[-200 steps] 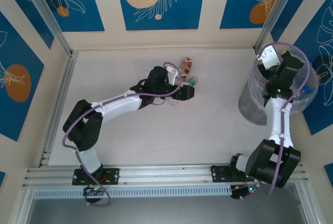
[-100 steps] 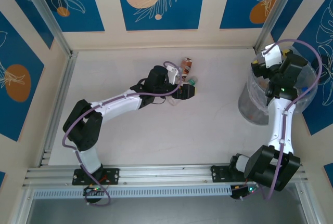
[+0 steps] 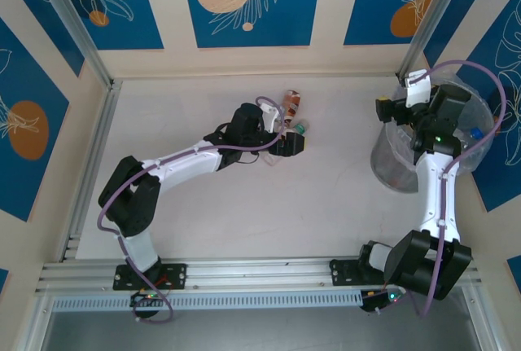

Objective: Put the plastic bottles in the bin

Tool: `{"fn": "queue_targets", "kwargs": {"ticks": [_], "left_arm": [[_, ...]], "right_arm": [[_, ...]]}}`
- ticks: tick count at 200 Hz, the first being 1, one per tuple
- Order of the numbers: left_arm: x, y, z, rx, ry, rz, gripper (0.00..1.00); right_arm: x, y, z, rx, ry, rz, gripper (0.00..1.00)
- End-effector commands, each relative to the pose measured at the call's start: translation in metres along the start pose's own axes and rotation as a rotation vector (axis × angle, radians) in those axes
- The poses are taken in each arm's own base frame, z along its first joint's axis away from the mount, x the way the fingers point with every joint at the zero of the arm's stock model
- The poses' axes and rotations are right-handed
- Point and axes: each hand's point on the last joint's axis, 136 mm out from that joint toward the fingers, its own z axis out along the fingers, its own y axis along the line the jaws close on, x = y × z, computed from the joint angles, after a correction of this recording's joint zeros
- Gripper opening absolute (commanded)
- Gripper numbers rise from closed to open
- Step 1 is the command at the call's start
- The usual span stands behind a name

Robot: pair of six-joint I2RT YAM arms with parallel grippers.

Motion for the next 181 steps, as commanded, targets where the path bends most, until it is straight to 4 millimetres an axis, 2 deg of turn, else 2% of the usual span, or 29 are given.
{"fn": "queue_targets", "kwargs": {"ticks": [1, 51, 83, 102, 134, 164, 181], "left_arm": [[-0.003, -0.005, -0.008, -0.005, -0.014, 0.036, 0.99], [-0.001, 0.001, -0.007, -0.034, -0.009, 0.030, 0.99], [-0.003, 0.011, -0.006, -0.093, -0.007, 0.015, 1.00], [-0.008, 0.030, -0.008, -0.196, -0.013, -0.009, 1.00], [-0.011, 0.061, -0.008, -0.333, 0.003, -0.037, 0.99], [-0.002, 0.078, -0.002, -0.403, 0.074, 0.013, 0.99], [0.005, 0.086, 0.000, -0.429, 0.124, 0.063, 0.99]], "right_arm": [[-0.015, 0.011, -0.003, -0.061, -0.041, 0.033, 1.00], [-0.023, 0.007, -0.005, -0.023, -0.057, 0.037, 0.99], [-0.036, 0.020, -0.014, -0.064, -0.089, 0.096, 0.99], [-0.048, 0.026, -0.022, -0.072, -0.109, 0.196, 0.99], [-0.058, 0.031, -0.035, -0.067, -0.112, 0.495, 0.99], [-0.062, 0.045, -0.046, -0.130, -0.147, 0.721, 0.99], [-0.064, 0.063, -0.048, -0.236, -0.157, 0.729, 0.99]]}}
